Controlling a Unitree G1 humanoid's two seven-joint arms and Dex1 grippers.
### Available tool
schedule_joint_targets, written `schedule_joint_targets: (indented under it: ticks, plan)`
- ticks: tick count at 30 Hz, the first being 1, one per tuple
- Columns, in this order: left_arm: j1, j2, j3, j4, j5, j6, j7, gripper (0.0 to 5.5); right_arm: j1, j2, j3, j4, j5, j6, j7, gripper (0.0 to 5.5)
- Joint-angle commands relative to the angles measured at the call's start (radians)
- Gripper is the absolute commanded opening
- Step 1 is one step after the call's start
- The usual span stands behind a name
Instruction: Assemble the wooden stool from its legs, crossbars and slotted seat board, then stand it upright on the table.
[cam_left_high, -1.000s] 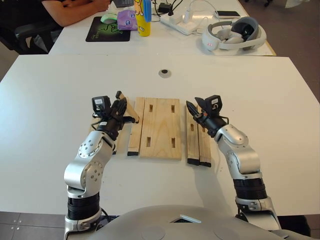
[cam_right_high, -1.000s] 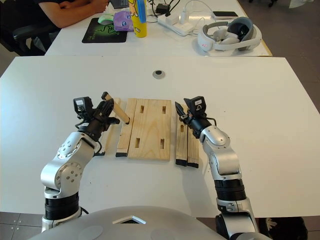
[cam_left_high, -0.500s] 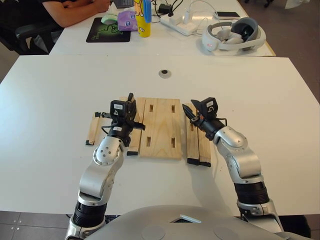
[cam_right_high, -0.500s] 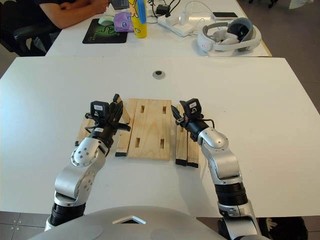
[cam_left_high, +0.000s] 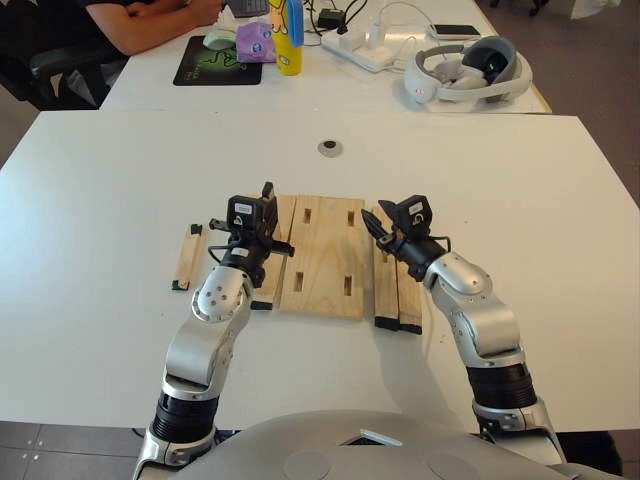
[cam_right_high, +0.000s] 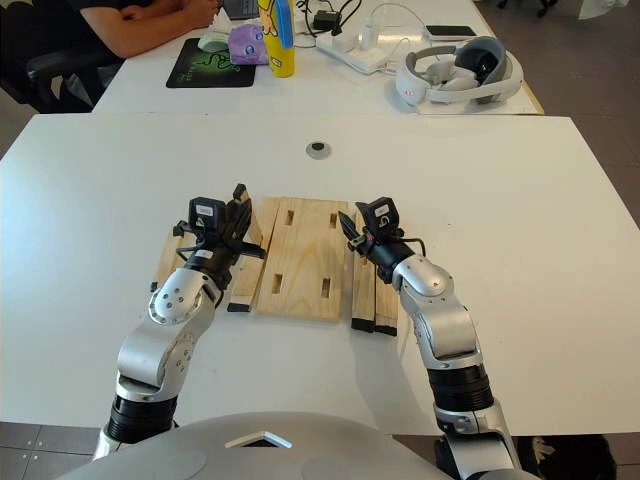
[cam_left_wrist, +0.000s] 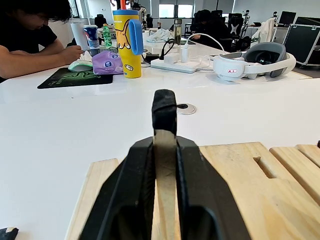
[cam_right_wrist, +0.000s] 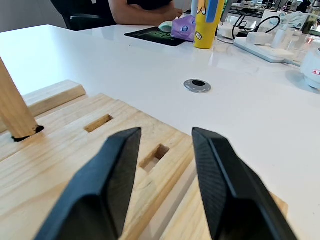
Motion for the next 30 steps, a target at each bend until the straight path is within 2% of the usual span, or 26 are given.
schedule_joint_targets:
  ticks: [1,14,15,24,30]
  plan:
    - [0.102,0.023,-0.021,0.048,-0.01,0.092,-0.045,0.41,0.013,0.009,0.002,-0.021,-0.01,0.008,-0.014,1.87]
    - [0.045,0.007,-0.022,0.082,0.019,0.019,-0.074,0.41,-0.021,0.013,0.008,0.024,-0.013,-0.01,-0.005,1.87]
    - [0.041,0.002,-0.015,0.076,0.019,-0.003,-0.073,0.78,-0.024,0.013,0.009,0.03,-0.013,-0.012,-0.004,1.87]
    - [-0.001,0.02,0.091,-0.013,-0.044,-0.144,-0.161,2.13,-0.002,0.034,0.009,0.069,-0.029,-0.06,-0.026,1.87]
    - [-0.098,0.051,0.203,-0.114,-0.109,-0.187,-0.203,2.17,0.023,0.059,0.049,0.155,-0.063,-0.115,-0.02,1.87]
